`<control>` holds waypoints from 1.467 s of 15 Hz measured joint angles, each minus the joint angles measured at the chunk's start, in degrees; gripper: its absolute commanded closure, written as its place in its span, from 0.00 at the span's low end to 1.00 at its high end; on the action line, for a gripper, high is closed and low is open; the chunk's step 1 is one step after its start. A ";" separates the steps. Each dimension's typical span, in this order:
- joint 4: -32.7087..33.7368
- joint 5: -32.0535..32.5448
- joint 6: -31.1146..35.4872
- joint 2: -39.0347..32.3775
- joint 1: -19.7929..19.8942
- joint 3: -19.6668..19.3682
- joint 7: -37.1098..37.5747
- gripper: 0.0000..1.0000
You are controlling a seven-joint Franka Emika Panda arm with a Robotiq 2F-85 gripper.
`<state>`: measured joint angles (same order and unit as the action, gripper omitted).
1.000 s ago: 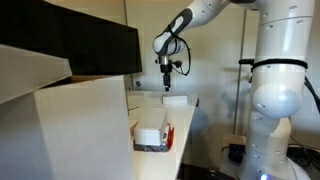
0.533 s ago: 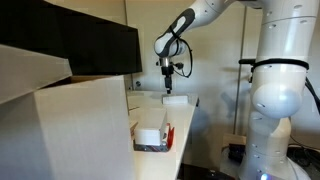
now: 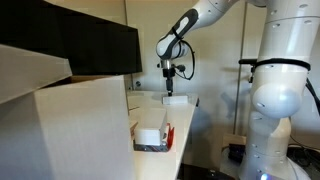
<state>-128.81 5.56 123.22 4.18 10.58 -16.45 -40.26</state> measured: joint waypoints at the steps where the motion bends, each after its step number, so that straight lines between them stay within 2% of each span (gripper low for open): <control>1: 0.00 0.00 0.40 -0.04 0.00 0.00 0.00 0.00; 8: 0.84 0.03 0.88 -0.91 0.12 -0.19 -1.43 0.00; 22: 8.16 0.02 -0.09 -8.68 3.82 -0.87 -12.96 0.00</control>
<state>-120.65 5.58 123.13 -4.50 14.39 -17.32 -53.22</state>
